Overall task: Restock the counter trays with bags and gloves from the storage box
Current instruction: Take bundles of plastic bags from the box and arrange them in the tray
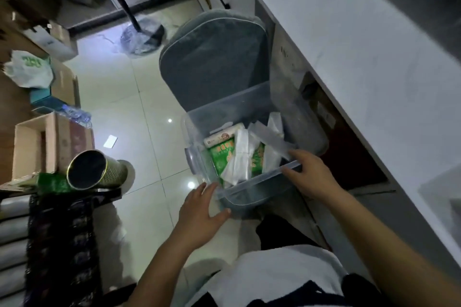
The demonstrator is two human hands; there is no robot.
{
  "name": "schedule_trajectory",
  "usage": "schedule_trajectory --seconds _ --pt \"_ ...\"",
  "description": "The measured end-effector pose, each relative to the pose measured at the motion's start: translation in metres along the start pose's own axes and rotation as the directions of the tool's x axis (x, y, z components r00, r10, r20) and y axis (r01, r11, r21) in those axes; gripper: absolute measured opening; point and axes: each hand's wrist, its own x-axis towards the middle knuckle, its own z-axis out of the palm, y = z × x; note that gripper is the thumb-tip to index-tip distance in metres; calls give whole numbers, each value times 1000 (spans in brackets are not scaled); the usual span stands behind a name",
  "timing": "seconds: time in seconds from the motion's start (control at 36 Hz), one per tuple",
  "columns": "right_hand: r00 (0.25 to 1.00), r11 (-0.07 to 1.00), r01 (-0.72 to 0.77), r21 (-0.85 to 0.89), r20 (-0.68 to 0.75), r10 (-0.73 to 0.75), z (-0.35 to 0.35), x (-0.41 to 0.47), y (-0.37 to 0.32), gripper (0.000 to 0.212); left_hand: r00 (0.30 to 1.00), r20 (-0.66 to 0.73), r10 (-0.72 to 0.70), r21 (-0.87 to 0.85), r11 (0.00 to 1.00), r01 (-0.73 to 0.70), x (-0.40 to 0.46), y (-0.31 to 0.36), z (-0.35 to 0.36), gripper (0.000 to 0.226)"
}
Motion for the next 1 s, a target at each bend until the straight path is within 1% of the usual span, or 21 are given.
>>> schedule_trajectory --seconds 0.08,0.17,0.22,0.28,0.36,0.42,0.47,0.53,0.58,0.61,0.67,0.72,0.81,0.89,1.0 --pt "997 999 18 -36 71 -16 4 46 4 60 998 32 -54 41 998 53 40 8 -8 75" --pt "984 992 45 -116 175 -24 20 84 12 63 993 57 -101 46 994 98 85 14 -7 74" --pt "968 983 47 -178 249 -1 32 104 16 64 989 73 -125 -17 992 127 116 17 -2 68" --pt "959 975 33 -218 280 30 46 118 21 62 977 113 -182 -122 973 195 147 18 9 64" --pt "972 963 8 -269 229 56 70 131 33 55 936 213 -281 -260 907 331 193 11 33 69" --pt "980 950 4 -311 191 58 85 138 43 57 903 269 -336 -296 863 410 225 3 51 74" --pt "975 932 21 -361 214 61 99 146 55 62 879 288 -381 -305 833 461 254 -8 71 76" --pt "972 906 72 -416 234 30 111 152 66 64 872 275 -405 -281 833 476 281 -20 89 77" --pt "978 890 119 -441 209 -27 120 158 72 62 877 247 -413 -258 844 470 305 -31 103 73" --pt "984 887 126 -444 173 -54 123 159 73 60 876 240 -418 -260 842 472 317 -36 109 73" --pt "990 891 138 -433 52 -129 130 159 76 54 869 231 -437 -282 825 489 336 -42 120 72" --pt "980 896 151 -418 -54 -190 136 157 81 49 871 205 -446 -296 820 489 351 -46 131 66" --pt "972 905 131 -406 -129 -198 140 155 86 45 876 145 -460 -324 814 481 365 -47 142 55" --pt "974 905 112 -411 -134 -181 140 155 83 43 857 99 -506 -402 767 499 374 -46 147 48" --pt "977 908 108 -404 -127 -173 140 156 83 43 835 87 -543 -470 717 515 380 -45 148 40"
